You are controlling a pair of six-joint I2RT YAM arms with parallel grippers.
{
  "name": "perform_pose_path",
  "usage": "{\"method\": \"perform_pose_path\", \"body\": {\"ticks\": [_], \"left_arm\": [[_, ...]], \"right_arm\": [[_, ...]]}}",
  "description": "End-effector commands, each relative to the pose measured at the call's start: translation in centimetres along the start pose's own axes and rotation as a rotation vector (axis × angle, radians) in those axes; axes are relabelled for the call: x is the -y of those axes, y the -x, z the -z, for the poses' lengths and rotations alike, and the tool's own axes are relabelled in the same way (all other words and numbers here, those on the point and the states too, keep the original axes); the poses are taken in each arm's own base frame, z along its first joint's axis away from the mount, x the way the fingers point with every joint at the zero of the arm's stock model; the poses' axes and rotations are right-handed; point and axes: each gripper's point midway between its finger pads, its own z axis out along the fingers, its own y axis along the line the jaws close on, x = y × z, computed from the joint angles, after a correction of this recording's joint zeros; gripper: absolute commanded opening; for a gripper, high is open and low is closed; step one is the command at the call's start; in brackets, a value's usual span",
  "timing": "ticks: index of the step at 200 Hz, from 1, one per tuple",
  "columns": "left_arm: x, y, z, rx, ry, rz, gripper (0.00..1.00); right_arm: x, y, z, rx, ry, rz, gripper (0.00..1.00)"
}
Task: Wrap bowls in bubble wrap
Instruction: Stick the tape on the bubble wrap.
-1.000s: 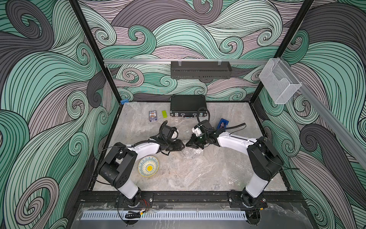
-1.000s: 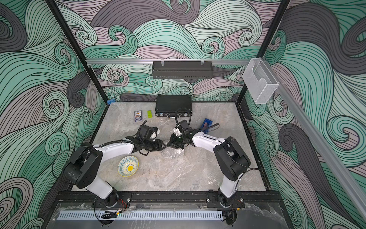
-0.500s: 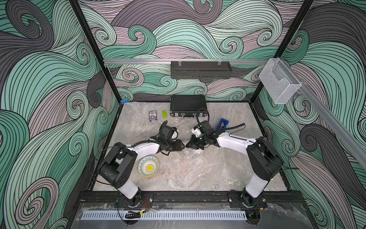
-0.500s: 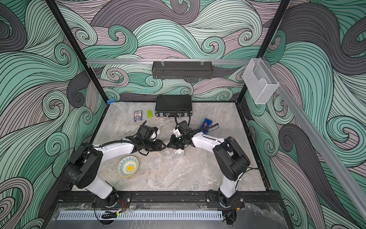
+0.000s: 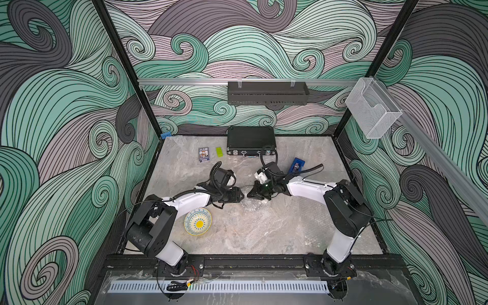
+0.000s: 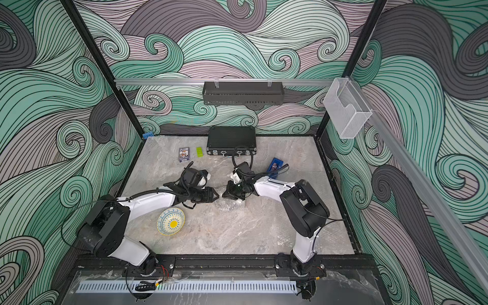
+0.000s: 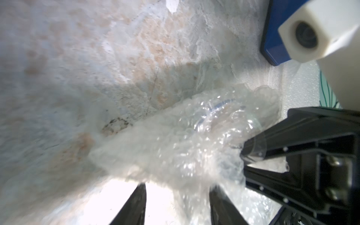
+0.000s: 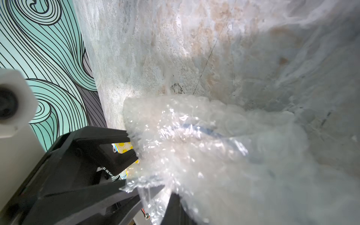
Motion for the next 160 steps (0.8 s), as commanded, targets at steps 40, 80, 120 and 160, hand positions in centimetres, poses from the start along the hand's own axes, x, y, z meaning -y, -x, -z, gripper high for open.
{"method": "perform_pose_path", "body": {"ticks": [40, 80, 120, 160], "left_arm": [[3.0, 2.3, 6.8, 0.152, -0.034, -0.149, 0.51], [4.6, 4.7, 5.9, 0.205, -0.079, -0.297, 0.52], [5.0, 5.2, 3.0, 0.036, -0.063, -0.410, 0.66], [4.7, 5.7, 0.7, -0.053, -0.066, -0.443, 0.66]], "right_arm": [[0.4, 0.3, -0.4, 0.004, -0.004, 0.007, 0.00], [0.3, 0.4, -0.4, 0.003, 0.003, 0.007, 0.00], [0.2, 0.3, -0.5, -0.003, 0.010, 0.011, 0.00], [0.3, 0.1, -0.5, -0.011, 0.010, 0.015, 0.00]]}}
